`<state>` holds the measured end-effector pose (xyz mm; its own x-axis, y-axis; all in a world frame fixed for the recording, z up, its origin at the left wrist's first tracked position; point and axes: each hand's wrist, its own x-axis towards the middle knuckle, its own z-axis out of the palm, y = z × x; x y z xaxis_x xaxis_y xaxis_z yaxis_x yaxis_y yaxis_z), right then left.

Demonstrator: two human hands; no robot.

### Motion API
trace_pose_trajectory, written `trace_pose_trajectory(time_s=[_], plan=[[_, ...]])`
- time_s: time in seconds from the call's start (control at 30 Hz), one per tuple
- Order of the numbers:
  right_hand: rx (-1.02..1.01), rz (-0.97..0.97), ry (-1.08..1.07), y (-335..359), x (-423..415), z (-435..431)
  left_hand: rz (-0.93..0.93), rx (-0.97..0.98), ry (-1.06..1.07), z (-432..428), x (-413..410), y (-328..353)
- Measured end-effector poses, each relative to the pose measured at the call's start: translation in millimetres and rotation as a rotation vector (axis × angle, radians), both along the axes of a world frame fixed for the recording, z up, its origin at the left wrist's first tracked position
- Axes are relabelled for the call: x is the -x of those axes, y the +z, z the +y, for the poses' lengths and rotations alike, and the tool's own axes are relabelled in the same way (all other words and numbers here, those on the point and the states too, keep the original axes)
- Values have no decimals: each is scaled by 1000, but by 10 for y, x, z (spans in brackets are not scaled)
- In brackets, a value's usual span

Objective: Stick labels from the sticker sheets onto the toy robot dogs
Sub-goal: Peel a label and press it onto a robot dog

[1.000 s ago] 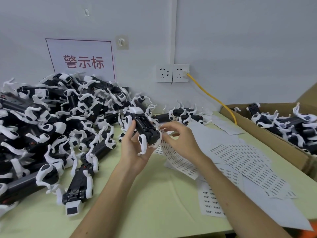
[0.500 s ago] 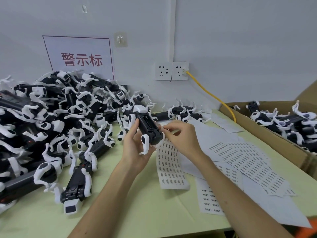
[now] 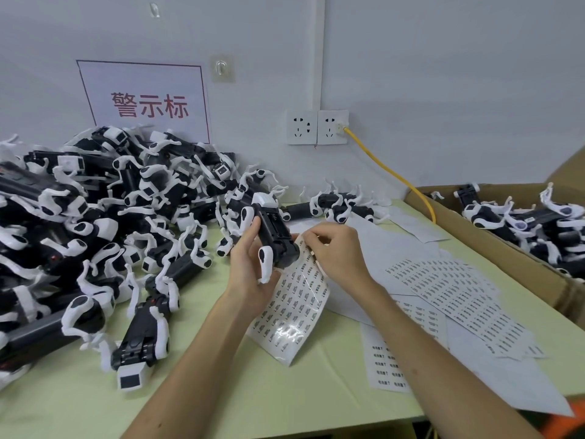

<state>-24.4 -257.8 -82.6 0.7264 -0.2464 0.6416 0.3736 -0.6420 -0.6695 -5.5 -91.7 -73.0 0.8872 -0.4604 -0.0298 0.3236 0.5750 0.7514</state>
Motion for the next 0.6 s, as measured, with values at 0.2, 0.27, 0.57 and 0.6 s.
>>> trace_pose_trajectory(time_s=[0.2, 0.27, 0.57, 0.6], plan=[[-35, 39, 25, 5, -18, -33, -3, 16, 75, -11, -11, -2], [-21, 38, -8, 7, -24, -35, -17, 3, 82, -15, -2, 4], [-206, -24, -83, 64, 30, -77, -139, -161, 208, -22, 51, 23], [-202, -28, -76, 78, 42, -74, -163, -189, 225, -16, 40, 15]])
